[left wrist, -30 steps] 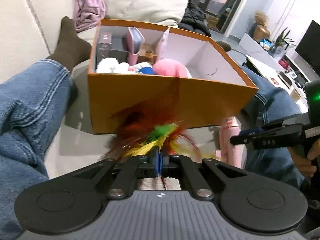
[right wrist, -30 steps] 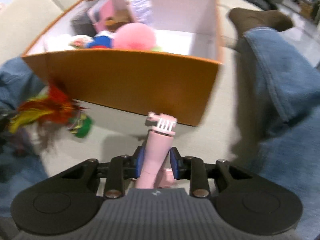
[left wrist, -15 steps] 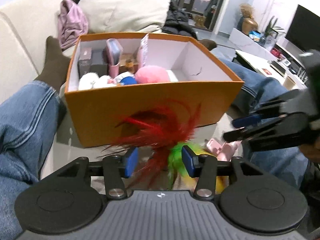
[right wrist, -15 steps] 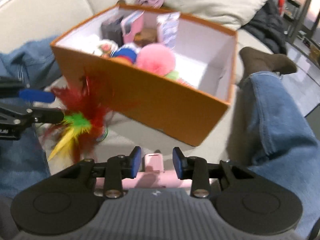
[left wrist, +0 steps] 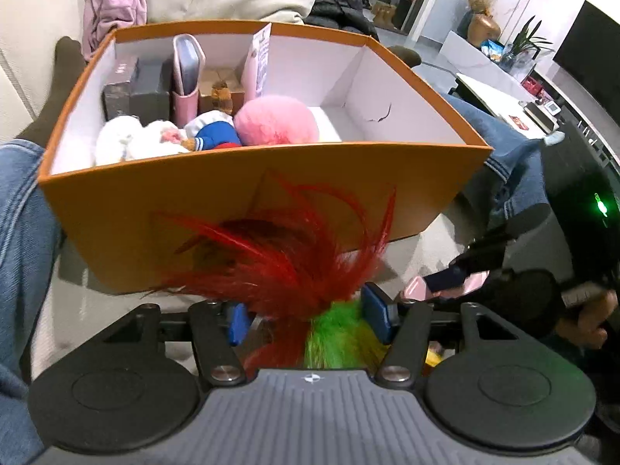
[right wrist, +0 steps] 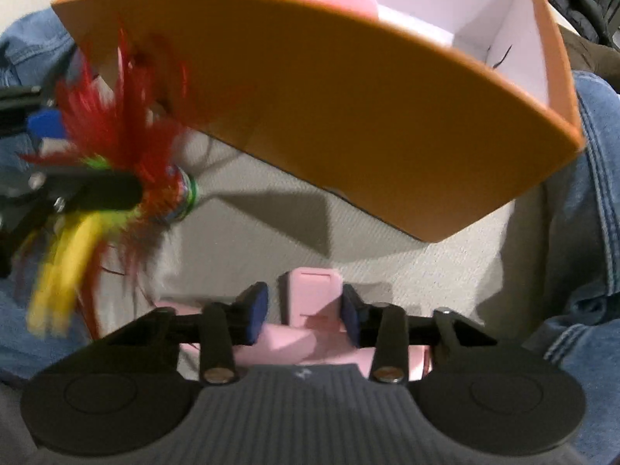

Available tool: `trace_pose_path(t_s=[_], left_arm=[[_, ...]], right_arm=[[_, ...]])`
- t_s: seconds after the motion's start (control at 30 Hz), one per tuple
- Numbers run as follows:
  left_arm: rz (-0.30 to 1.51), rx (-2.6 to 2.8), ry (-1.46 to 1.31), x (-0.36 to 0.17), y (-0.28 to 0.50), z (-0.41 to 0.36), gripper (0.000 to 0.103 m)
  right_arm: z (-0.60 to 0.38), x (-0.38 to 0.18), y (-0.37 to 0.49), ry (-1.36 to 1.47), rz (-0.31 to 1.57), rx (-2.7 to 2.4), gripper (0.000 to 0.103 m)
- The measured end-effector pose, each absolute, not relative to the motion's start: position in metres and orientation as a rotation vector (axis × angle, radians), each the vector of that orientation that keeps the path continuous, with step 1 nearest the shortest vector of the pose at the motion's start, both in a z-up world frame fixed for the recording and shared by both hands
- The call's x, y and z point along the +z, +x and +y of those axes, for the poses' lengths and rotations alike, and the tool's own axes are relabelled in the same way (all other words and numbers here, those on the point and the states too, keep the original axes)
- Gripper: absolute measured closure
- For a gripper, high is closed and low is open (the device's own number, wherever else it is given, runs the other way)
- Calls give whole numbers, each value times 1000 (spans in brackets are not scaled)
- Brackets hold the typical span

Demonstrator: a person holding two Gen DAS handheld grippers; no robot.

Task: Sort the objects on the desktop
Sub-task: 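Lift the feather toy with left gripper while right lifts the pink bottle over the box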

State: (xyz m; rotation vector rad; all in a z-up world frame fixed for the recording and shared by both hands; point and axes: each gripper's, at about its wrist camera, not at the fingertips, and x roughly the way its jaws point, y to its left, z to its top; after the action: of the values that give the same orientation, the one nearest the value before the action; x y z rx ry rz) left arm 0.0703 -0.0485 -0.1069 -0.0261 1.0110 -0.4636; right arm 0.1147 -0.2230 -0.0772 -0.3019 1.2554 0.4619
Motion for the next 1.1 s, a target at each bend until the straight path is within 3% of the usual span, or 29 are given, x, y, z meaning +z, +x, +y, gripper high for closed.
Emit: trace_pose_path(t_s=[0.1, 0.2, 0.5, 0.87, 1.1], left_arm=[[1036, -472, -50, -112, 74, -46, 72], [1041, -476, -74, -113, 72, -42, 83], [1006, -458, -99, -100, 63, -33, 89], [972, -431, -138, -91, 54, -24, 99], [963, -420, -144, -86, 53, -20, 101]], right_arm=[[-228, -72, 111, -299, 1237, 480, 73], [-234, -63, 106, -290, 1210, 506, 74], [-221, -35, 85, -373, 1078, 664, 84], [-210, -40, 59, -446, 1033, 666, 83], [-210, -31, 55, -479, 985, 611, 94]])
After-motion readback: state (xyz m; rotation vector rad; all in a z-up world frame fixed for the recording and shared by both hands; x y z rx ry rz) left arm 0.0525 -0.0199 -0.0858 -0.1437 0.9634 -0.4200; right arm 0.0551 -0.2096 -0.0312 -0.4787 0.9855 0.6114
